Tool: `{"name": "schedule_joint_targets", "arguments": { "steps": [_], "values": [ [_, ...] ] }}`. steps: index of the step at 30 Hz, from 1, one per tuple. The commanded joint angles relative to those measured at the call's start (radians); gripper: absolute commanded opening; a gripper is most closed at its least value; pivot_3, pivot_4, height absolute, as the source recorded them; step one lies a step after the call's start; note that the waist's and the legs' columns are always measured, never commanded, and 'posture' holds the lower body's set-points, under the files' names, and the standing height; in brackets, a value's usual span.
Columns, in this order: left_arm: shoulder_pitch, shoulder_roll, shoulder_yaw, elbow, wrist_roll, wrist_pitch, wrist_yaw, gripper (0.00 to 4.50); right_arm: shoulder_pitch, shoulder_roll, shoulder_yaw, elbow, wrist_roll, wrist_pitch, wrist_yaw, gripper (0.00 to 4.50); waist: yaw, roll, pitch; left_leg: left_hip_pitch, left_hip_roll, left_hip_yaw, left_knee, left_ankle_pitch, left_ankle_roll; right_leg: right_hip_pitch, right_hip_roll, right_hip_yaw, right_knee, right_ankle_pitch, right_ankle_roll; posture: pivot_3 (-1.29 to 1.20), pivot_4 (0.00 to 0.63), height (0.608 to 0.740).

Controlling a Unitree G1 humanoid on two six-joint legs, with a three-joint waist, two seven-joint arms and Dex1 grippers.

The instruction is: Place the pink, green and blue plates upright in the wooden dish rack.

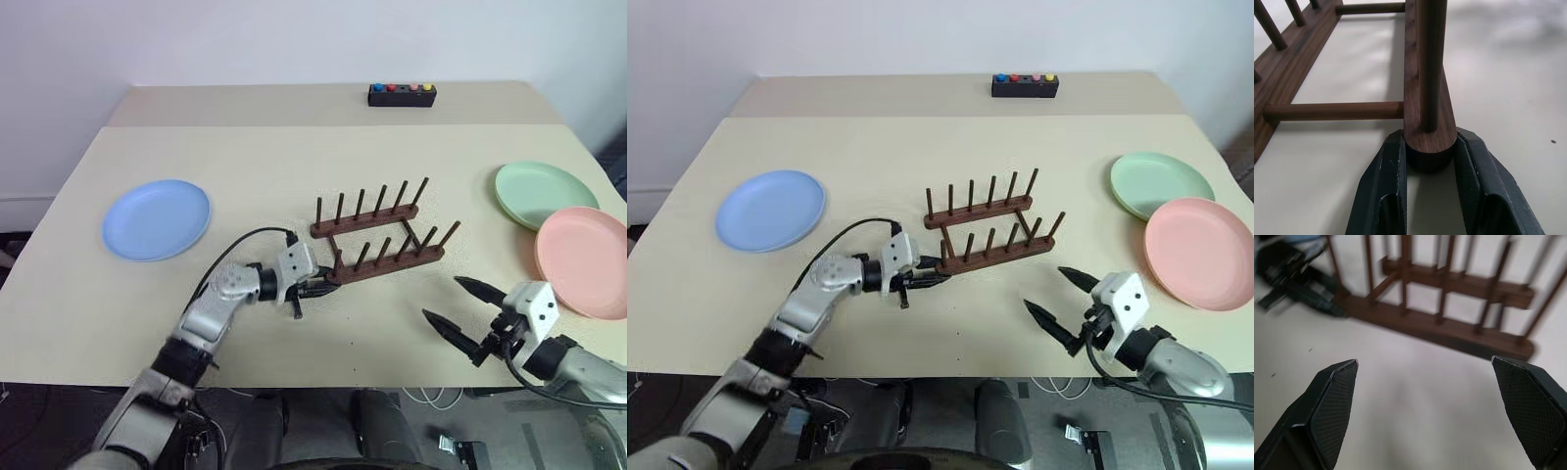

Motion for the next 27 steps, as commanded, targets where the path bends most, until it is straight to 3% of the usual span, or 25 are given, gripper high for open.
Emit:
{"name": "schedule_joint_targets", "arguments": {
  "steps": [1, 13, 21, 26, 27],
  "values": [
    [-0.064, -0.029, -0.014, 0.099, 0.013, -0.095, -0.058, 0.73, 0.010, 0.013, -0.006, -0.022, -0.013, -0.026, -0.013, 4.50, 0.000, 0.000, 0.000, 0.000, 0.000, 0.000, 0.000, 0.000, 0.000, 0.000, 0.000, 0.000, 0.000, 0.000, 0.000, 0.00, 0.150, 0.740],
    [-0.176, -0.096, 0.008, 0.331, 0.033, -0.218, -0.124, 0.73, 0.057, 0.046, -0.004, -0.040, -0.038, -0.055, -0.048, 4.50, 0.000, -0.001, 0.000, -0.004, 0.000, -0.001, 0.000, 0.000, 0.001, -0.004, 0.000, 0.000, 0.001, 0.002, 0.004, 0.00, 0.150, 0.740],
    [-0.174, -0.092, 0.047, 0.350, 0.045, -0.235, -0.088, 4.48, 0.047, 0.046, -0.004, -0.018, -0.050, -0.068, -0.056, 4.50, -0.001, 0.000, 0.000, -0.004, 0.000, -0.001, 0.000, 0.000, 0.001, -0.004, 0.000, 0.000, 0.001, 0.002, 0.005, 0.00, 0.150, 0.740],
    [-0.126, -0.061, 0.085, 0.275, 0.014, -0.182, -0.065, 4.48, 0.033, 0.041, -0.010, 0.008, -0.072, -0.054, -0.080, 4.50, -0.003, 0.000, 0.000, -0.004, 0.000, -0.001, 0.000, 0.000, 0.001, -0.004, 0.000, 0.000, 0.002, 0.002, 0.005, 0.00, 0.150, 0.740],
    [-0.106, -0.051, 0.095, 0.245, 0.006, -0.160, -0.060, 4.50, 0.030, 0.037, -0.011, 0.021, -0.092, -0.061, -0.088, 4.24, -0.004, 0.000, 0.000, -0.004, 0.000, -0.001, 0.000, 0.000, 0.001, -0.005, 0.000, 0.000, 0.002, 0.002, 0.005, 0.00, 0.150, 0.740]
  ]
}}
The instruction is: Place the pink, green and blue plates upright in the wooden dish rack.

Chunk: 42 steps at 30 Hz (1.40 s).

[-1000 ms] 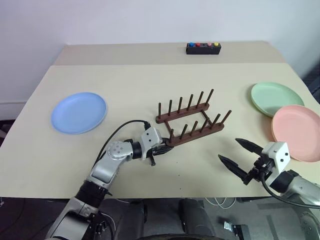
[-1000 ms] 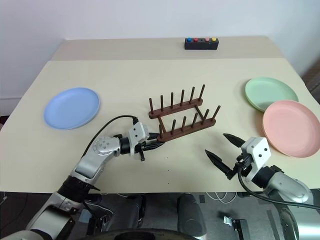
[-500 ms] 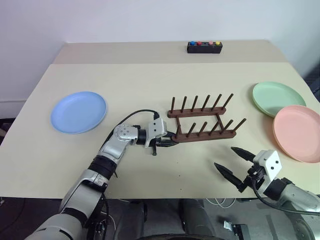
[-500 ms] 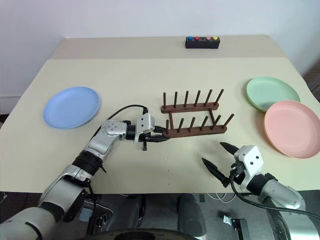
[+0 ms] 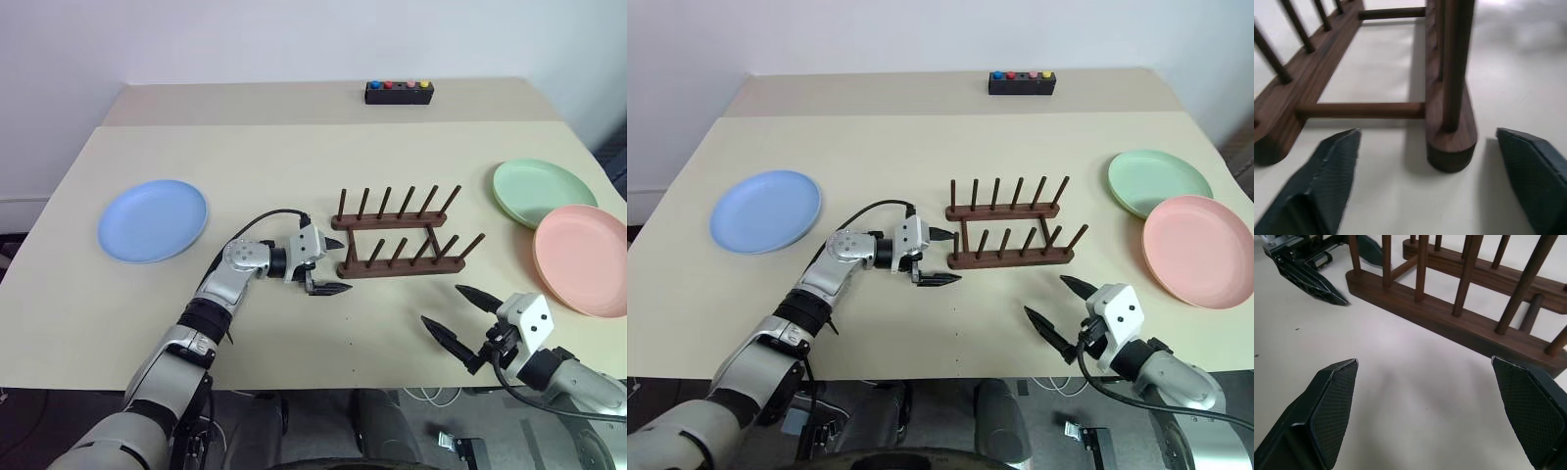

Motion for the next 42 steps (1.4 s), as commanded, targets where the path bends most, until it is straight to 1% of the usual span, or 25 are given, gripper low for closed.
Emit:
{"name": "schedule_joint_targets", "arguments": {
  "steps": [1, 2, 3, 4, 6, 7, 8, 9, 10, 11, 17, 21, 29, 34, 39, 42],
  "values": [
    [0.049, 0.034, 0.049, -0.101, -0.032, 0.061, 0.017, 4.50, -0.009, -0.004, -0.016, 0.020, -0.040, -0.019, -0.026, 3.96, -0.001, 0.000, 0.000, 0.000, 0.000, 0.000, 0.000, 0.000, 0.000, 0.000, 0.000, 0.000, 0.000, 0.000, 0.000, 0.00, 0.150, 0.740],
    [0.068, 0.042, 0.054, -0.129, -0.036, 0.076, 0.021, 4.26, -0.009, -0.005, -0.018, 0.024, -0.040, -0.017, -0.026, 3.76, 0.000, 0.000, 0.000, 0.000, 0.000, 0.000, 0.000, 0.000, 0.000, 0.000, 0.000, 0.000, 0.000, 0.000, 0.000, 0.00, 0.150, 0.740],
    [0.095, 0.054, 0.060, -0.169, -0.043, 0.093, 0.021, 4.01, -0.011, -0.007, -0.020, 0.032, -0.045, -0.014, -0.029, 3.34, 0.001, 0.000, 0.000, 0.000, 0.000, 0.000, 0.000, 0.000, 0.000, 0.000, 0.000, 0.000, 0.000, 0.000, 0.000, 0.00, 0.150, 0.740],
    [0.125, 0.066, 0.065, -0.211, -0.052, 0.112, 0.019, 3.67, -0.015, -0.008, -0.021, 0.040, -0.048, -0.013, -0.031, 2.79, 0.001, 0.001, 0.000, 0.000, 0.000, 0.000, 0.000, 0.000, 0.000, 0.000, 0.000, 0.000, 0.000, 0.000, 0.000, 0.00, 0.150, 0.740],
    [0.177, 0.084, 0.069, -0.288, -0.067, 0.150, 0.016, 2.71, -0.025, -0.013, -0.017, 0.053, -0.059, -0.007, -0.034, 1.75, -0.001, 0.001, 0.000, 0.000, 0.000, 0.000, 0.000, 0.000, 0.000, 0.000, 0.000, 0.000, 0.000, 0.000, 0.000, 0.00, 0.150, 0.740],
    [0.196, 0.090, 0.068, -0.324, -0.076, 0.173, 0.016, 2.09, -0.031, -0.015, -0.014, 0.060, -0.066, -0.003, -0.037, 1.14, 0.000, 0.001, 0.000, 0.000, 0.000, 0.000, 0.000, 0.000, 0.000, 0.000, 0.000, 0.000, 0.000, 0.000, 0.000, 0.00, 0.150, 0.740],
    [0.208, 0.094, 0.067, -0.349, -0.082, 0.190, 0.016, 1.60, -0.035, -0.017, -0.013, 0.065, -0.071, -0.001, -0.039, 0.67, 0.001, 0.001, 0.000, 0.000, 0.000, 0.000, 0.000, 0.000, 0.000, 0.000, 0.000, 0.000, 0.000, 0.000, 0.000, 0.00, 0.150, 0.740],
    [0.225, 0.100, 0.058, -0.383, -0.085, 0.211, 0.012, 1.24, -0.044, -0.019, -0.009, 0.075, -0.084, -0.001, -0.044, 0.31, 0.002, 0.001, 0.000, 0.001, 0.000, 0.000, 0.000, 0.000, 0.000, 0.000, 0.000, 0.000, 0.001, 0.000, 0.000, 0.00, 0.150, 0.740],
    [0.236, 0.104, 0.052, -0.407, -0.087, 0.226, 0.010, 0.68, -0.051, -0.020, -0.006, 0.081, -0.094, -0.002, -0.048, 0.00, 0.003, 0.001, 0.000, 0.000, 0.000, 0.000, 0.000, 0.000, 0.000, 0.000, 0.000, 0.000, 0.001, 0.000, 0.000, 0.00, 0.150, 0.740],
    [0.248, 0.106, 0.036, -0.432, -0.073, 0.239, 0.015, 0.27, -0.063, -0.024, 0.000, 0.094, -0.115, -0.004, -0.057, 0.00, 0.003, 0.001, 0.000, 0.000, 0.000, 0.000, 0.001, 0.000, 0.000, 0.000, 0.000, 0.000, 0.001, 0.000, -0.001, 0.00, 0.150, 0.740],
    [0.265, 0.077, -0.018, -0.493, -0.056, 0.285, 0.040, 0.27, -0.120, -0.028, 0.027, 0.150, -0.184, 0.000, -0.083, 0.00, 0.002, 0.001, 0.000, 0.000, 0.000, 0.000, 0.000, 0.000, 0.000, 0.000, 0.000, 0.000, 0.001, -0.001, -0.002, 0.00, 0.150, 0.740],
    [0.240, 0.034, -0.057, -0.444, 0.012, 0.258, 0.116, 0.27, -0.173, -0.027, 0.046, 0.198, -0.247, -0.009, -0.123, 0.00, 0.002, 0.001, 0.000, 0.001, 0.000, 0.000, 0.000, 0.000, 0.000, 0.000, 0.000, 0.000, 0.001, 0.000, -0.001, 0.00, 0.150, 0.740],
    [0.212, -0.005, -0.050, -0.379, 0.070, 0.201, 0.217, 0.27, -0.293, -0.017, 0.096, 0.284, -0.310, -0.004, -0.167, 0.00, 0.001, 0.001, -0.001, 0.002, 0.000, 0.000, 0.001, 0.000, 0.000, 0.001, 0.000, 0.000, 0.001, 0.000, -0.001, 0.00, 0.150, 0.740],
    [0.210, -0.017, -0.041, -0.360, 0.074, 0.185, 0.249, 0.27, -0.328, -0.015, 0.118, 0.312, -0.331, -0.016, -0.176, 0.00, 0.001, 0.001, -0.001, 0.003, 0.000, 0.000, 0.001, 0.000, 0.000, 0.002, 0.000, 0.000, 0.001, 0.000, 0.000, 0.00, 0.150, 0.740],
    [0.205, -0.021, -0.035, -0.341, 0.082, 0.165, 0.283, 0.27, -0.368, -0.011, 0.136, 0.346, -0.345, -0.038, -0.186, 0.00, 0.001, 0.001, -0.001, 0.009, 0.000, 0.000, 0.000, 0.000, 0.000, 0.008, 0.000, 0.000, 0.001, 0.000, -0.001, 0.00, 0.150, 0.740],
    [0.197, -0.024, -0.031, -0.325, 0.083, 0.157, 0.300, 0.27, -0.397, -0.007, 0.142, 0.372, -0.355, -0.049, -0.196, 0.00, 0.000, 0.001, -0.001, 0.010, 0.000, 0.000, 0.000, 0.000, 0.000, 0.009, 0.000, 0.000, 0.001, -0.001, -0.002, 0.00, 0.150, 0.740]
  ]
}}
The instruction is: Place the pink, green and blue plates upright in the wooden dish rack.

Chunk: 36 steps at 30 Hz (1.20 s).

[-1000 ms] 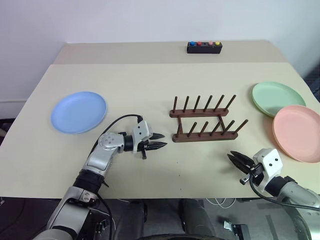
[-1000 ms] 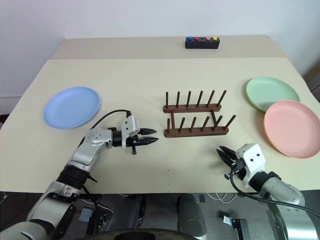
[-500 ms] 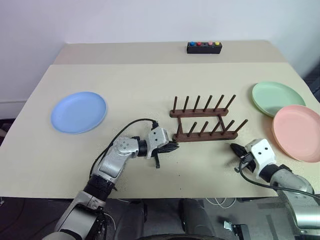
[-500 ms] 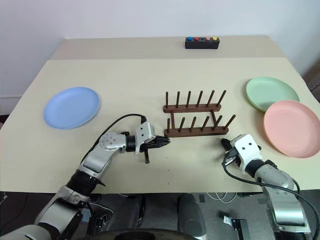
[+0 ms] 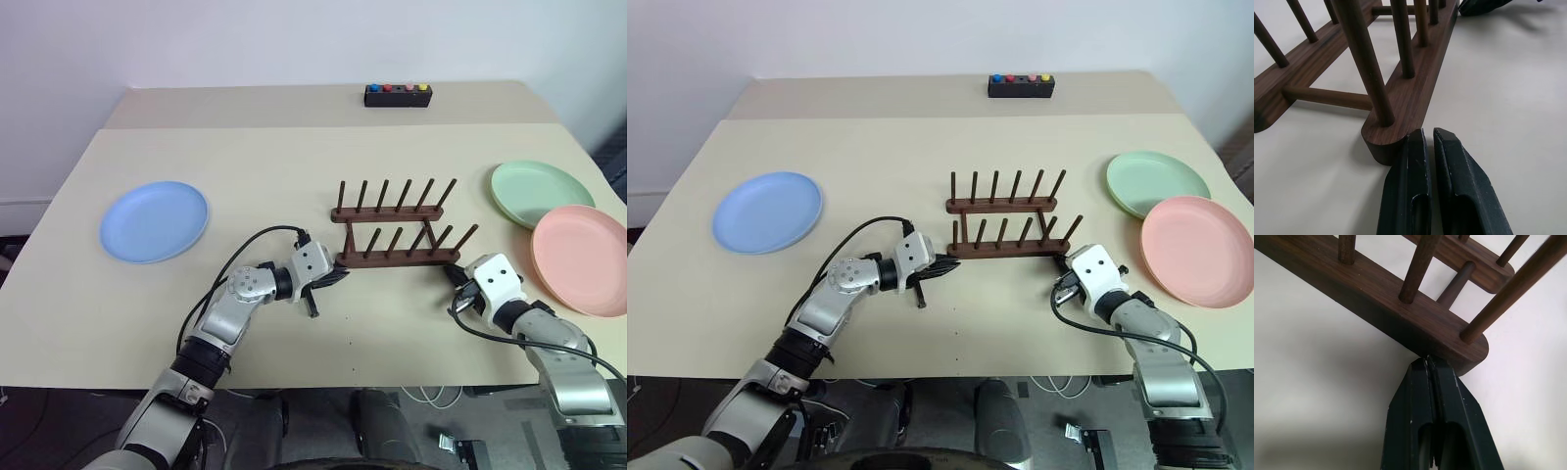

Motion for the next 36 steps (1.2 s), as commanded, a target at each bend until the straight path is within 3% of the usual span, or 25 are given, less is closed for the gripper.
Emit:
{"name": "schedule_joint_targets", "arguments": {
  "steps": [1, 36],
  "values": [
    [-0.013, -0.004, 0.016, 0.021, 0.013, -0.020, 0.028, 0.27, -0.032, 0.006, 0.002, 0.020, -0.009, -0.020, -0.017, 0.00, 0.000, 0.000, 0.000, 0.000, 0.000, 0.000, 0.000, 0.000, 0.000, 0.000, 0.000, 0.000, 0.000, 0.000, 0.000, 0.00, 0.150, 0.740],
    [-0.074, -0.003, 0.034, 0.132, 0.025, -0.093, 0.071, 0.27, 0.022, -0.002, -0.036, -0.012, 0.001, -0.035, -0.046, 0.00, 0.000, 0.000, 0.000, 0.000, 0.000, 0.000, -0.001, 0.000, 0.000, 0.000, 0.000, 0.000, 0.000, 0.000, 0.000, 0.00, 0.150, 0.740]
  ]
}}
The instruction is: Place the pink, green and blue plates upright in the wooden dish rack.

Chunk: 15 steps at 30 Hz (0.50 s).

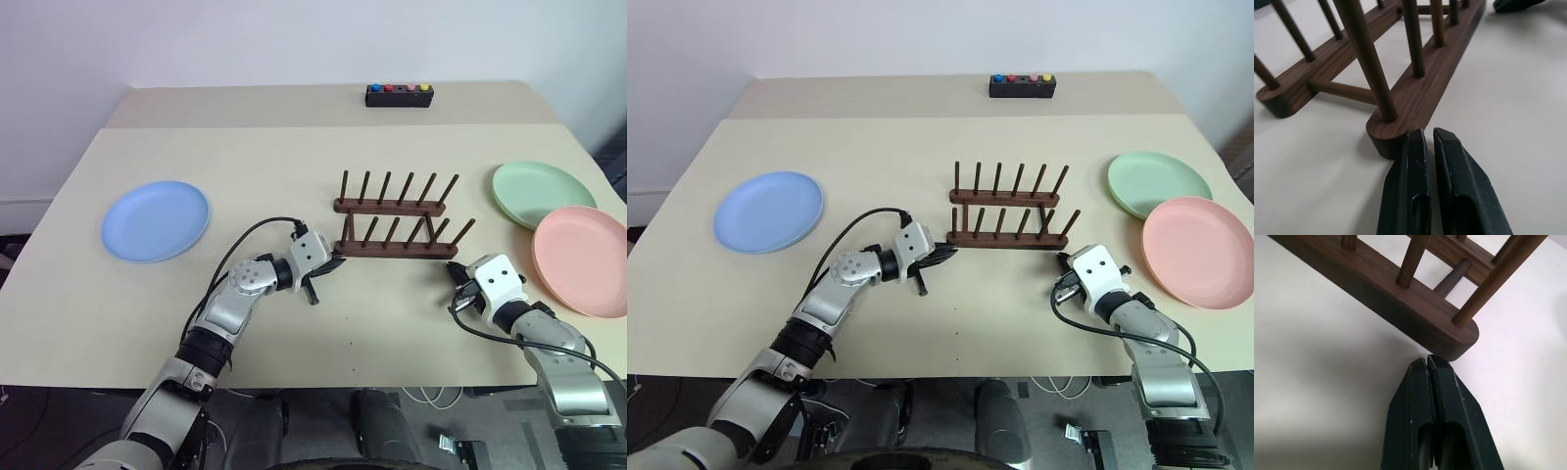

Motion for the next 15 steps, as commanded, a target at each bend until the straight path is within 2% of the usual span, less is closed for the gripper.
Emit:
{"name": "schedule_joint_targets", "arguments": {
  "steps": [1, 5, 9, 12, 15],
  "values": [
    [-0.010, 0.009, 0.025, 0.022, 0.012, -0.030, 0.016, 0.27, 0.004, -0.011, -0.030, -0.023, 0.002, -0.004, -0.007, 0.00, 0.000, 0.000, 0.000, 0.000, 0.000, 0.000, 0.000, 0.000, 0.000, 0.000, 0.000, 0.000, 0.000, 0.000, 0.000, 0.00, 0.150, 0.740],
    [-0.021, 0.018, 0.039, 0.034, -0.004, -0.023, 0.000, 0.27, 0.057, -0.037, -0.066, -0.093, 0.040, 0.033, 0.036, 0.00, 0.001, 0.000, 0.000, 0.000, 0.000, 0.000, 0.000, 0.000, 0.000, 0.000, 0.000, 0.000, 0.000, 0.000, 0.000, 0.00, 0.150, 0.740],
    [0.014, 0.029, 0.037, -0.023, -0.030, -0.012, -0.044, 0.27, 0.136, -0.077, -0.163, -0.176, 0.126, 0.086, 0.100, 0.00, -0.001, 0.000, 0.000, -0.001, 0.000, 0.000, -0.001, 0.000, 0.000, -0.001, 0.000, 0.000, 0.000, 0.000, 0.001, 0.00, 0.150, 0.740],
    [0.070, 0.061, 0.044, -0.126, -0.095, 0.029, -0.124, 0.22, 0.226, -0.120, -0.304, -0.260, 0.200, 0.129, 0.158, 0.86, -0.002, 0.001, 0.000, -0.002, 0.000, 0.000, -0.002, 0.000, 0.000, -0.002, 0.000, 0.000, -0.001, 0.000, 0.002, 0.00, 0.150, 0.740],
    [0.119, 0.105, 0.033, -0.225, -0.153, 0.083, -0.217, 0.22, 0.269, -0.163, -0.406, -0.266, 0.187, 0.132, 0.165, 2.38, -0.004, 0.000, 0.001, -0.002, 0.000, 0.000, -0.003, 0.000, 0.000, -0.002, 0.000, 0.000, -0.001, -0.002, -0.001, 0.00, 0.150, 0.740]
  ]
}}
